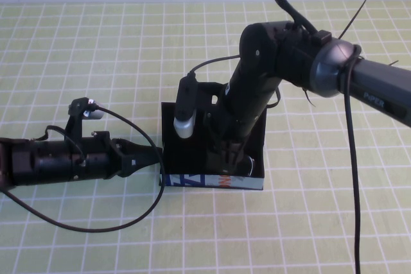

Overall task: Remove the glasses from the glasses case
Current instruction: Pick up the glasses from the glasses case

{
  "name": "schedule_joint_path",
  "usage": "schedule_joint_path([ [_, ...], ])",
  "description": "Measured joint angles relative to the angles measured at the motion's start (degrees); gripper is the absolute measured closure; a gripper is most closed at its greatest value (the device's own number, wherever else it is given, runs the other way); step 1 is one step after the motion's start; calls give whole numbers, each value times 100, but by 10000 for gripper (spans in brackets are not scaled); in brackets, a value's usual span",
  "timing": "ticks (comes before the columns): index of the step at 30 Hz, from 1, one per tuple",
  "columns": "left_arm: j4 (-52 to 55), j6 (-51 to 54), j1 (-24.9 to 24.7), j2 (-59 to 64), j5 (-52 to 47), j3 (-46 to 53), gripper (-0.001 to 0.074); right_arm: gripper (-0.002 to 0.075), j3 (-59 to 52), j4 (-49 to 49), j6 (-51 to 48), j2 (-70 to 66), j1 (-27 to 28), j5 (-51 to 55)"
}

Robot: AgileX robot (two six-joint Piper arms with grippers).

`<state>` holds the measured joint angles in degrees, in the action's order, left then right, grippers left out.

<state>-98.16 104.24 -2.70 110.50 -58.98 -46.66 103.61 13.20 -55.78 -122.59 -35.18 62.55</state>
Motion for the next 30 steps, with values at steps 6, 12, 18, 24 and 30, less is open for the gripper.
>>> schedule_joint_path([
  [6, 0, 0, 0, 0, 0, 0, 738, 418, 0, -95, 0, -58, 0, -93],
  [12, 0, 0, 0, 0, 0, 0, 738, 417, 0, -104, 0, -160, 0, -154],
  [18, 0, 0, 0, 0, 0, 0, 738, 437, 0, -104, 0, -204, 0, -201],
  [24, 0, 0, 0, 0, 0, 0, 738, 569, 0, -118, 0, -218, 0, -227],
  [30, 0, 0, 0, 0, -13, 0, 738, 704, 22, -85, 82, -162, -10, -25],
])
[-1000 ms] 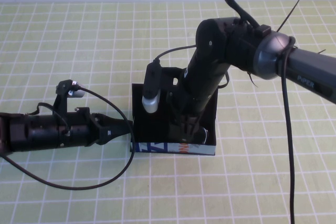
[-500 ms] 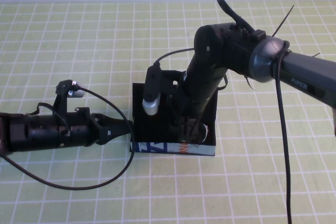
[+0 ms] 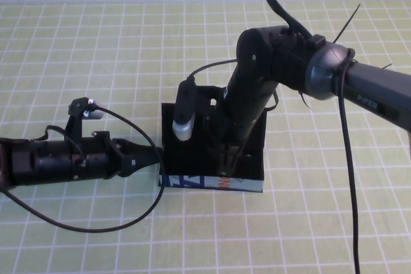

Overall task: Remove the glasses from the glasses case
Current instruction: Pick up the glasses from the glasses case, then place the glasses on the table

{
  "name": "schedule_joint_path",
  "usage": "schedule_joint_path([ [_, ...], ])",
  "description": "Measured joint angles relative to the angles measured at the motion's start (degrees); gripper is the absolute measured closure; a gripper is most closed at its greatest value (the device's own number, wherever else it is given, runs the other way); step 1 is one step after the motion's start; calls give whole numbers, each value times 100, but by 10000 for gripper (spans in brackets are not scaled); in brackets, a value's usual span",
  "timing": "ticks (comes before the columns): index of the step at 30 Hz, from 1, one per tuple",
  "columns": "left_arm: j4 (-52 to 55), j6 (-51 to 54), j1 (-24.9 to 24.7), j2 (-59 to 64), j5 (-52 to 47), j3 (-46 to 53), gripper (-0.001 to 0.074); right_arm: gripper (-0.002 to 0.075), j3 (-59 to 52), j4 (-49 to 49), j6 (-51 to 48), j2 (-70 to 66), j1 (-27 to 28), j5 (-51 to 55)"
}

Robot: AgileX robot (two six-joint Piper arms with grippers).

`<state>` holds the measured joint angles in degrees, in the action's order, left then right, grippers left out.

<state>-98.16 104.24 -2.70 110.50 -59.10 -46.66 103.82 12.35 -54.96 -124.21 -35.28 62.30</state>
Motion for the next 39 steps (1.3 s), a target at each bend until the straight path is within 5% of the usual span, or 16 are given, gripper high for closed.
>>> schedule_joint_path([
  [22, 63, -740, 0, -1496, 452, 11, 738, 713, -82, -340, 2672, 2107, 187, 764],
  [33, 820, -1791, 0, -2596, 1135, 45, 738, 714, -2678, 110, 4329, 3197, 1768, -547],
  [39, 991, -2013, 0, -2933, 1180, 49, 738, 714, -3762, 774, 4398, 3022, 1986, -1533],
])
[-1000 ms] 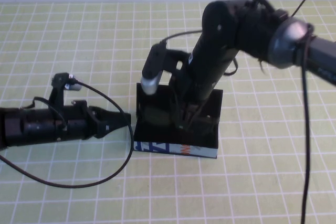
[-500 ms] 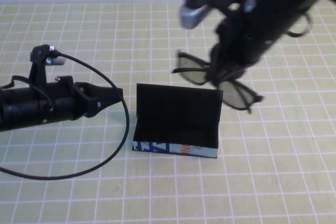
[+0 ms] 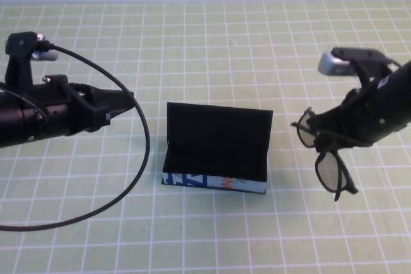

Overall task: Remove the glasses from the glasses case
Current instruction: Place the glasses on the table

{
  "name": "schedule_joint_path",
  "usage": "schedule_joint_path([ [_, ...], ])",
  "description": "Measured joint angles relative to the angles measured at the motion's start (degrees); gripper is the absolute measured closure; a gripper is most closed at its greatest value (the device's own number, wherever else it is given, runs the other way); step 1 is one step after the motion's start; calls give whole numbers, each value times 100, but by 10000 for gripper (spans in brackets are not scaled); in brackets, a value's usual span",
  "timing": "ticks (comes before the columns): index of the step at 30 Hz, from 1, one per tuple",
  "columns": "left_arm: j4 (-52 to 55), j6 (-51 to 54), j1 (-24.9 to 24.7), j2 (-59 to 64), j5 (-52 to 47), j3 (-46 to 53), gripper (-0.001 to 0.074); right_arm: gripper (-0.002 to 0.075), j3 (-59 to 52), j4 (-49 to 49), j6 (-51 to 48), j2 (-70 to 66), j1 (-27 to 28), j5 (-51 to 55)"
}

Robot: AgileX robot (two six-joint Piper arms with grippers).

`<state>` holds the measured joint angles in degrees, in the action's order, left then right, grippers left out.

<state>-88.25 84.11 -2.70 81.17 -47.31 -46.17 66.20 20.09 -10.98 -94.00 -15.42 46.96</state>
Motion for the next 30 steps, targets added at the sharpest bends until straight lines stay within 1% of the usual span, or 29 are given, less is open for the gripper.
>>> schedule_joint_path([
  [9, 492, -281, 0, -39, 0, 9, 738, 713, -98, 217, 13, -784, 6, -400],
  [13, 504, -294, 0, -39, 0, 9, 738, 682, -98, 229, 13, -905, 6, -545],
  [16, 504, -294, 0, -39, 0, 9, 738, 604, -98, 229, 3, -905, 6, -624],
  [19, 504, -294, 0, -39, 16, 9, 738, 494, -98, 229, 3, -870, 6, -648],
  [21, 504, -294, 0, -39, 68, 9, 738, 452, -101, 218, 50, -751, 6, -648],
  [23, 504, -294, 0, -39, 123, 9, 738, 444, -101, 192, 117, -524, 6, -581],
  [25, 493, -294, 0, -61, 160, 9, 738, 452, -101, 171, 154, -248, 6, -420],
  [30, 479, -294, 0, -571, 393, 141, 738, 515, -279, 8, 165, 816, 6, 263],
])
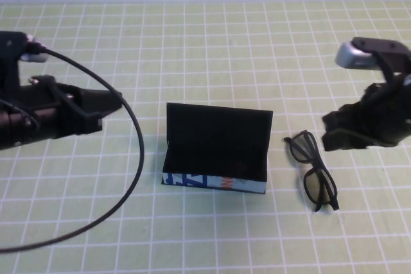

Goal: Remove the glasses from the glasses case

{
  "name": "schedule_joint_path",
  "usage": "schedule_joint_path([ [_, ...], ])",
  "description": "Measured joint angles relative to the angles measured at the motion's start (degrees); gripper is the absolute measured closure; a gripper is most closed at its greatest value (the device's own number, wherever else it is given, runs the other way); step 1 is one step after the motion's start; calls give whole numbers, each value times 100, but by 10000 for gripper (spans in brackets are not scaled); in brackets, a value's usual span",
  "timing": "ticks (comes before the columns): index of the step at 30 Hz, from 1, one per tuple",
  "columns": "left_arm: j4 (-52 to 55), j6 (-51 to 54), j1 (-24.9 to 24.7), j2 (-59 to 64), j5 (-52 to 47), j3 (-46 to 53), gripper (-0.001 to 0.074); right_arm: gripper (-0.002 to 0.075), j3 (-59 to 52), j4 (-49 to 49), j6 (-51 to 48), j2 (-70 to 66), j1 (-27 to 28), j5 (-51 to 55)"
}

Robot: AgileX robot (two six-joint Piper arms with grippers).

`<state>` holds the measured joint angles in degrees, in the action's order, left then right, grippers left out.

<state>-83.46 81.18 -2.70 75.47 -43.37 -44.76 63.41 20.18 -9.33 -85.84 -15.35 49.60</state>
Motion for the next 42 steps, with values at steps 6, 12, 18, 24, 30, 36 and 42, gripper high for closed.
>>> schedule_joint_path([
  [6, -147, 10, 0, -1468, 1068, 641, 738, 613, -966, -133, 13, 2101, 0, 287],
  [12, -673, 305, 0, -3159, 2070, 1676, 738, 727, -2006, -158, 13, 4580, 0, 320],
  [18, -1058, 364, 0, -4433, 2660, 2708, 738, 740, -2581, -192, 13, 6900, 0, -33],
  [24, -1244, 718, 0, -5497, 2959, 3521, 738, 741, -3081, -204, 114, 8192, 8, -763],
  [30, -1476, 1153, 0, -5941, 3380, 4216, 738, 742, -3686, -204, 124, 8334, 8, -2033],
  [36, -1518, 1355, 0, -5941, 3980, 4607, 738, 742, -4618, -158, 124, 8334, 8, -4227],
  [42, -1560, 1355, 0, -5948, 4195, 4616, 738, 742, -5149, -119, 124, 8334, 8, -4735],
])
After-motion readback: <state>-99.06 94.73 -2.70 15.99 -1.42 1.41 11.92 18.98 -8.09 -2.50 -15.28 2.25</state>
